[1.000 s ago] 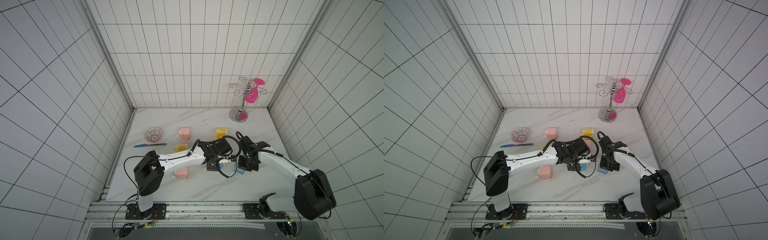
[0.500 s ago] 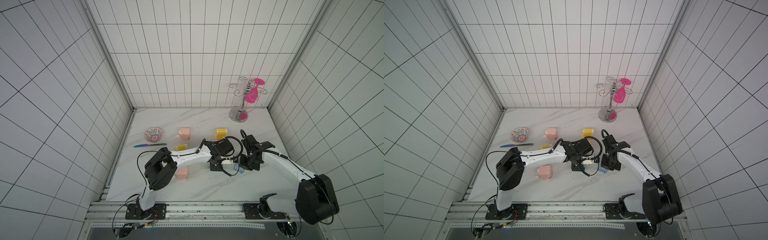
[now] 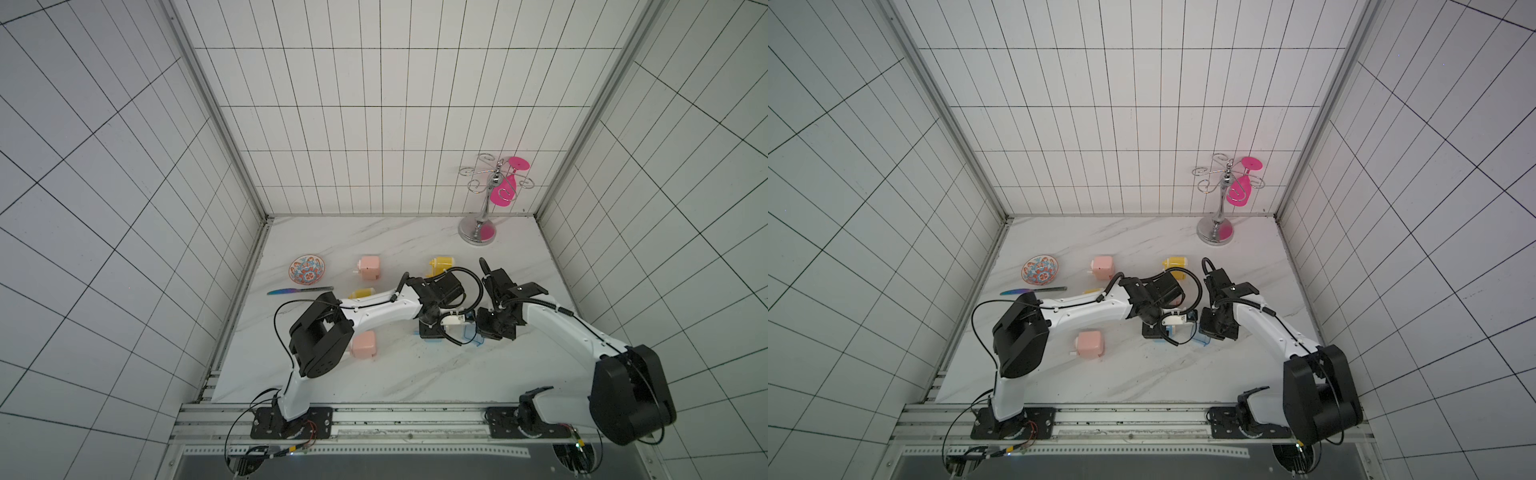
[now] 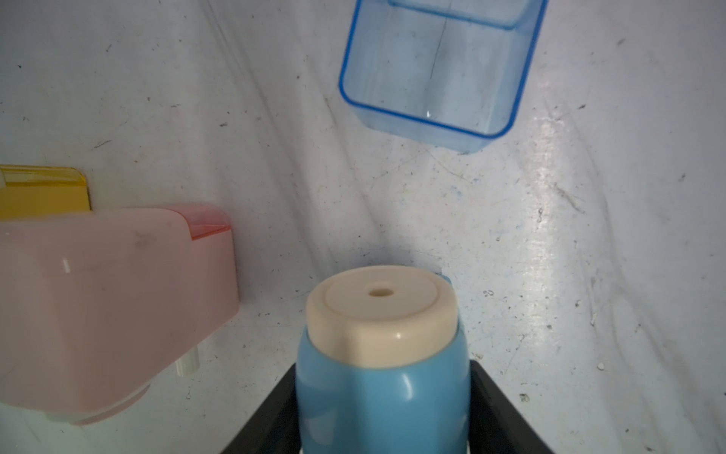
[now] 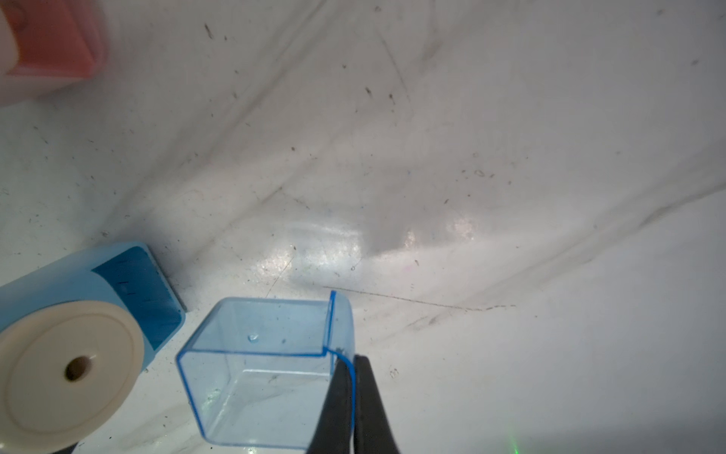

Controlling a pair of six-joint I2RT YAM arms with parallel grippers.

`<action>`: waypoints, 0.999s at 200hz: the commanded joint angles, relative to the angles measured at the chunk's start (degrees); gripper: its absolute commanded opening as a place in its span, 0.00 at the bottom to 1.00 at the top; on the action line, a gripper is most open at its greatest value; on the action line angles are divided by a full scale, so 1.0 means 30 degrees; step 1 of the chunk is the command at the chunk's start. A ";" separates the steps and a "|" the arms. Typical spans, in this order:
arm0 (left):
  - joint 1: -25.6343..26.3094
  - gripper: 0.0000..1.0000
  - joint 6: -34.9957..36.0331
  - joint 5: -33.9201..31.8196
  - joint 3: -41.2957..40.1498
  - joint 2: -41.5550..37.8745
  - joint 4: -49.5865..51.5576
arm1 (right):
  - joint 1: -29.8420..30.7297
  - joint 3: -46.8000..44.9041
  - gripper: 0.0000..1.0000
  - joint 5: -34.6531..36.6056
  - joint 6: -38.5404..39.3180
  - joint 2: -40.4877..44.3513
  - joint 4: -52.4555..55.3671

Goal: Put the tray back into the pencil sharpener
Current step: Close the container of the pencil sharpener.

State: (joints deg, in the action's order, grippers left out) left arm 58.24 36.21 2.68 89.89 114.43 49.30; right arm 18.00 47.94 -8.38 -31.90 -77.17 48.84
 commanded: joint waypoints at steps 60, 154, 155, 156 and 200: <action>-0.0311 0.56 -0.0138 0.0878 -0.2320 -0.1601 -0.2008 | 0.0429 0.0694 0.00 -0.1728 0.0995 -0.2557 -0.0591; -0.0631 0.55 -0.0115 0.1246 -0.4054 -0.2632 -0.3649 | 0.1658 0.2039 0.00 -0.1128 0.2092 -0.4289 -0.0562; -0.0632 0.55 -0.0115 0.1246 -0.4059 -0.2634 -0.3669 | 0.1667 0.2067 0.00 -0.1130 0.2100 -0.4313 -0.0555; -0.0633 0.55 -0.0116 0.1261 -0.4076 -0.2650 -0.3693 | 0.1672 0.2081 0.00 -0.1131 0.2104 -0.4325 -0.0551; -0.0714 0.55 -0.0075 0.1377 -0.4695 -0.3086 -0.4355 | 0.2135 0.2833 0.00 -0.1037 0.2255 -0.4991 -0.0358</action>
State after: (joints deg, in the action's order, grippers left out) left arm 56.51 35.81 5.72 77.19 106.91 37.45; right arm 23.33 53.87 -12.51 -26.28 -90.63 46.48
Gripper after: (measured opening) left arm 0.610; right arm 0.048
